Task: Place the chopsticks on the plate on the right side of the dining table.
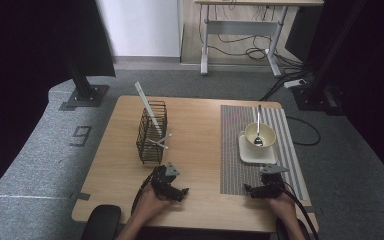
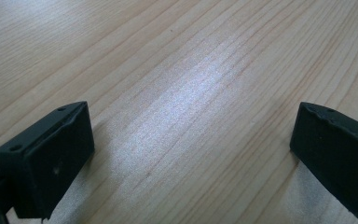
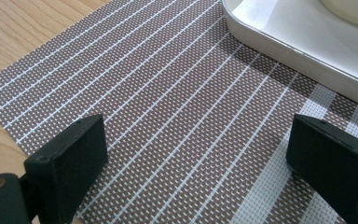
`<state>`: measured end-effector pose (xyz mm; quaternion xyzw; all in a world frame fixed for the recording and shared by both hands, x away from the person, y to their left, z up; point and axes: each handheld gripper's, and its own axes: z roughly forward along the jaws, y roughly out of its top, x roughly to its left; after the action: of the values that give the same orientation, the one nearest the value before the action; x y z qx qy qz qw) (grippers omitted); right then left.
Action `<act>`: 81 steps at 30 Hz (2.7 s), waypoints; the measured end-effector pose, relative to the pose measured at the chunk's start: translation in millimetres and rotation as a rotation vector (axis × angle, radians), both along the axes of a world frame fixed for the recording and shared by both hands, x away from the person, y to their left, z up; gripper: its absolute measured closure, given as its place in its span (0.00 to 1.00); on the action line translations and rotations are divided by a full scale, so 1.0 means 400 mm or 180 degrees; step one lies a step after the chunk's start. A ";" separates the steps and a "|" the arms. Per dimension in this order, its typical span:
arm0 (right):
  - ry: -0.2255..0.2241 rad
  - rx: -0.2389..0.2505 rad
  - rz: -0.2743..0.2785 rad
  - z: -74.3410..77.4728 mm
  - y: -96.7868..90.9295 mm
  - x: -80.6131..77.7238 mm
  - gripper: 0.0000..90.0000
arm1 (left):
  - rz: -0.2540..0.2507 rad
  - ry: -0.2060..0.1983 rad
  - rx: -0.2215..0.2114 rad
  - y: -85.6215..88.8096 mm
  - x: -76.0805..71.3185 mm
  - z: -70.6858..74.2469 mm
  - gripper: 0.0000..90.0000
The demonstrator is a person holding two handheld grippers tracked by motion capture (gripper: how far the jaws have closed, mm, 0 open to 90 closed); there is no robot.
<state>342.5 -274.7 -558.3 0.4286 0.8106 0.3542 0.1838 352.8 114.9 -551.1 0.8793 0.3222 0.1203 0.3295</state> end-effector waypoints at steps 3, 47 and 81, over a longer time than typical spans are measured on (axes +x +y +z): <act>0.0031 -0.0024 -0.0007 0.003 0.002 0.001 0.05 | 0.0000 0.0000 0.0001 0.000 0.000 0.000 0.00; 0.0163 0.0608 0.0222 0.169 0.092 0.056 0.00 | 0.0000 0.0003 0.0005 0.000 0.000 0.000 0.00; 0.0050 0.0423 0.0898 0.335 0.313 0.160 0.01 | 0.0000 -0.0001 0.0002 0.000 0.000 0.000 0.00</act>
<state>406.4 -149.6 -424.2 0.3244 0.8390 0.4260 0.0972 352.8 115.0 -551.1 0.8794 0.3221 0.1205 0.3292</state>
